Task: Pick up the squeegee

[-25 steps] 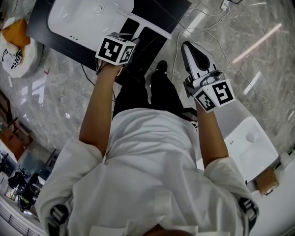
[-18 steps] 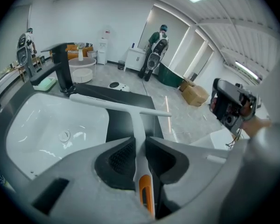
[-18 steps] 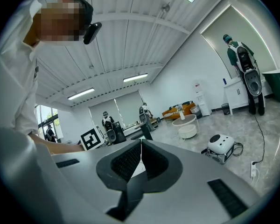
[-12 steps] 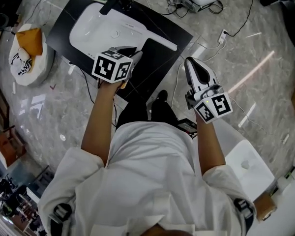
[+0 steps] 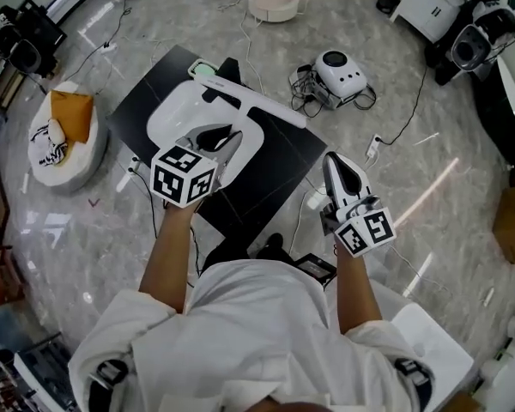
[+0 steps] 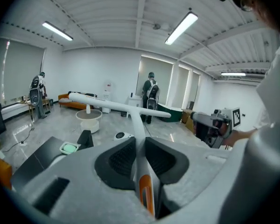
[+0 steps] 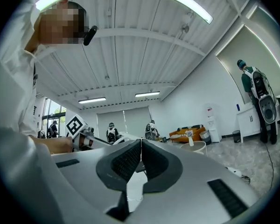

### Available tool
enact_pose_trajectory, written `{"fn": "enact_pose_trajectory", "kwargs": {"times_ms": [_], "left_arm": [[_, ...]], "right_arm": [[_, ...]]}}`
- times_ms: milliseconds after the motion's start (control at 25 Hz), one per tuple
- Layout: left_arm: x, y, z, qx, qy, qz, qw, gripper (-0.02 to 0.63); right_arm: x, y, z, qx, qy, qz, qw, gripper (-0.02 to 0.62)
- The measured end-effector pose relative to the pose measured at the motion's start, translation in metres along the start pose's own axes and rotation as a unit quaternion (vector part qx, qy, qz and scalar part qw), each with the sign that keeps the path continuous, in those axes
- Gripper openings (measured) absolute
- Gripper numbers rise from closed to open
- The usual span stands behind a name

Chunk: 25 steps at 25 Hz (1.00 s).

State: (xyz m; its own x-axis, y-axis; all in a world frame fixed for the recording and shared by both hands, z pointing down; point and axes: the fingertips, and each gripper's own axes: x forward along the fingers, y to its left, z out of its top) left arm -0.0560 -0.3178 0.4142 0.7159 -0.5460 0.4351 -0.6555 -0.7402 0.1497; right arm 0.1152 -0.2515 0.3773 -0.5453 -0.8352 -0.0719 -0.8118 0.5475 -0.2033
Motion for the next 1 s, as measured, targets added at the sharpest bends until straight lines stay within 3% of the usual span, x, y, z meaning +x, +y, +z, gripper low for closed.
{"fn": "enact_pose_trajectory", "kwargs": {"times_ms": [240, 400, 720, 1000], "left_arm": [[-0.047, -0.016, 0.050, 0.011, -0.088, -0.007, 0.9960, 0.078], [-0.074, -0.029, 0.077, 0.003, -0.146, -0.033, 0.9888, 0.078], [-0.126, -0.043, 0.102, 0.013, -0.246, -0.046, 0.9682, 0.078], [-0.155, -0.040, 0.100, 0.004, -0.301, -0.037, 0.9529, 0.078]], "right_arm": [[-0.006, 0.021, 0.046, -0.035, -0.035, 0.011, 0.999, 0.015], [-0.008, 0.036, 0.073, -0.056, -0.048, 0.025, 0.997, 0.015], [-0.013, 0.065, 0.095, -0.077, -0.054, 0.051, 0.994, 0.014], [-0.017, 0.071, 0.099, -0.078, -0.057, 0.057, 0.994, 0.015]]}}
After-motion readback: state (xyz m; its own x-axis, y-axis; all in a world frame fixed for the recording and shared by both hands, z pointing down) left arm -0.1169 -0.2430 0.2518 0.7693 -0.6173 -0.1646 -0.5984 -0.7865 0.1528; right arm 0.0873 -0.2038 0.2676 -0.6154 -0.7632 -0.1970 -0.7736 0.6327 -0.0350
